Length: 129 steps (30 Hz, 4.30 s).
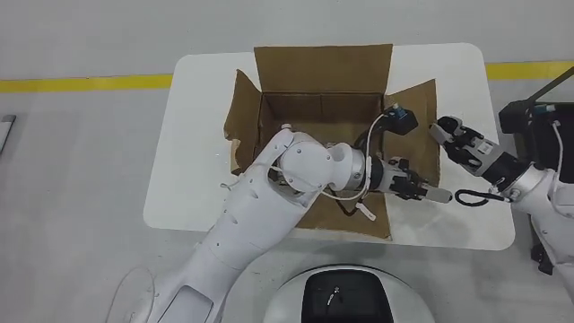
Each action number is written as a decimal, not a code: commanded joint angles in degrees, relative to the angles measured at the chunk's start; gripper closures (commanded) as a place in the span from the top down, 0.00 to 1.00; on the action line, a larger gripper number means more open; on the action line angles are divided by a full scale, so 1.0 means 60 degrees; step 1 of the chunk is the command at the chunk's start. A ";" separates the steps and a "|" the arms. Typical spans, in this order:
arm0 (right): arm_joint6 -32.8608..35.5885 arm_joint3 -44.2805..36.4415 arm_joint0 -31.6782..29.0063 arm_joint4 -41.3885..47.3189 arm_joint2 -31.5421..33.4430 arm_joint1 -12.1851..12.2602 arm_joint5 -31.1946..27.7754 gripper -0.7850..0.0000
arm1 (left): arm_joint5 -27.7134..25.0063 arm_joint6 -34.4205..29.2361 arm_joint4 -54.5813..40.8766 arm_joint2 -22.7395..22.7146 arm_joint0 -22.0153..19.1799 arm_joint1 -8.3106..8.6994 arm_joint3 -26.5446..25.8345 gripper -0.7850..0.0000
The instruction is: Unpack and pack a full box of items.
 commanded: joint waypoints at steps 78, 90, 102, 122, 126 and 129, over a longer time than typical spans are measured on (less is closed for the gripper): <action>-0.1864 -0.3046 -0.2979 -0.6155 0.2330 -0.0244 0.0588 0.00 | 0.4085 -0.2502 0.9585 -0.0703 0.0067 0.0580 0.1204 1.00; -0.1946 -0.3004 -0.3098 -0.6306 0.2317 -0.0320 0.0640 0.00 | 0.4196 -0.2326 0.9677 -0.0396 -0.0251 0.0247 0.2259 0.79; -0.1940 -0.3050 -0.3149 -0.6471 0.2264 -0.0388 0.0589 0.00 | 0.4135 -0.2366 0.9999 -0.0558 -0.0129 0.0141 0.2427 0.77; -0.0349 -0.2809 -0.2192 -0.1948 0.2218 -0.0444 0.0252 0.44 | 0.3930 -0.2276 1.0163 -0.0680 -0.0184 -0.0140 0.3079 0.00; 0.0472 -0.2693 -0.1566 -0.1425 0.1766 -0.0411 0.0591 0.67 | 0.3931 -0.2279 1.0229 -0.0799 -0.0186 -0.0161 0.2952 0.00; 0.0819 -0.2484 -0.1176 -0.1400 0.1319 -0.0404 0.0825 0.82 | 0.3938 -0.2356 1.0302 -0.0907 -0.0121 -0.0157 0.2715 0.00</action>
